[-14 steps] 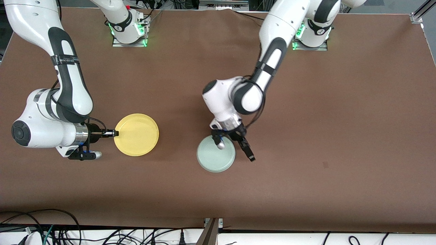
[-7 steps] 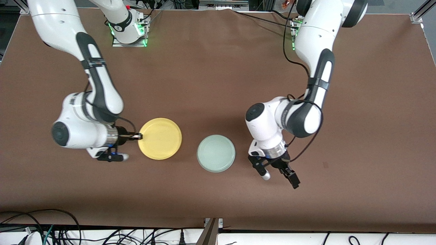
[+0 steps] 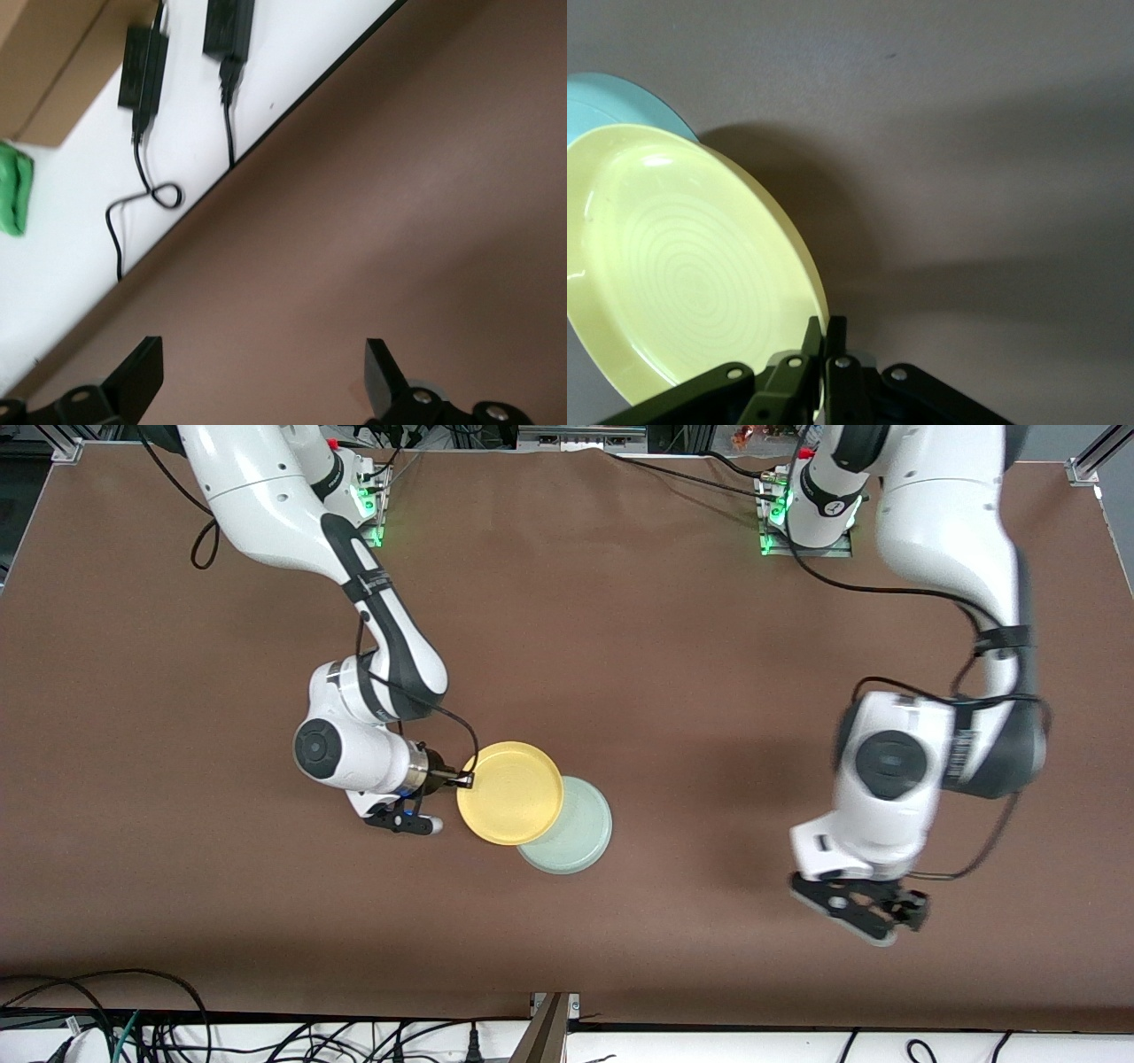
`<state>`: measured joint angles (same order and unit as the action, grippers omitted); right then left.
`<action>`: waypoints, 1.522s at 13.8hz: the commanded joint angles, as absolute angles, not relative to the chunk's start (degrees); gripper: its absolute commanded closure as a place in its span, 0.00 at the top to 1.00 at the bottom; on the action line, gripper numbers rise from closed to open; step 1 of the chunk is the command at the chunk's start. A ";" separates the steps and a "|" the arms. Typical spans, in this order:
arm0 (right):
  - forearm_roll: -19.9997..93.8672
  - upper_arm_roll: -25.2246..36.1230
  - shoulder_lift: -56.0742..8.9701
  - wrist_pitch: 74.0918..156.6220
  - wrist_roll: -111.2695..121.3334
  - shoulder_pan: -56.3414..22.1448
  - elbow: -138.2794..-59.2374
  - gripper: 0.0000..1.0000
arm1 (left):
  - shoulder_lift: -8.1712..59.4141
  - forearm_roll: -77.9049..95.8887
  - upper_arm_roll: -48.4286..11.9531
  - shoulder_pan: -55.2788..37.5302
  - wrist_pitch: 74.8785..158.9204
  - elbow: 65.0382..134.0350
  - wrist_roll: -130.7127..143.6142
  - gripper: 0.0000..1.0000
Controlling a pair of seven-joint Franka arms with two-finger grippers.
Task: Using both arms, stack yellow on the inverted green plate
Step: 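Carry the yellow plate with the right gripper while the left gripper withdraws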
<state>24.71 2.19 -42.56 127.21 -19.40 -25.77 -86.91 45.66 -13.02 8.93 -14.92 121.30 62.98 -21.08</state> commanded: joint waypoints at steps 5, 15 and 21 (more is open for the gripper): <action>26.28 2.29 -44.21 132.27 -25.83 -29.88 -86.75 0.00 | 35.35 4.37 8.09 -8.71 102.08 65.83 -21.28 1.00; 26.19 1.76 -47.63 138.07 -29.18 -32.08 -85.35 0.00 | 11.18 5.10 8.09 -6.77 94.99 88.13 -2.64 1.00; 26.19 1.67 -49.83 138.60 -31.29 -32.08 -79.81 0.00 | 10.46 3.96 7.73 -6.94 96.77 88.07 3.50 1.00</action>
<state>25.06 1.56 -47.19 138.11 -30.20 -31.70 -83.45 12.07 4.20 8.48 -7.13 95.88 86.76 -0.05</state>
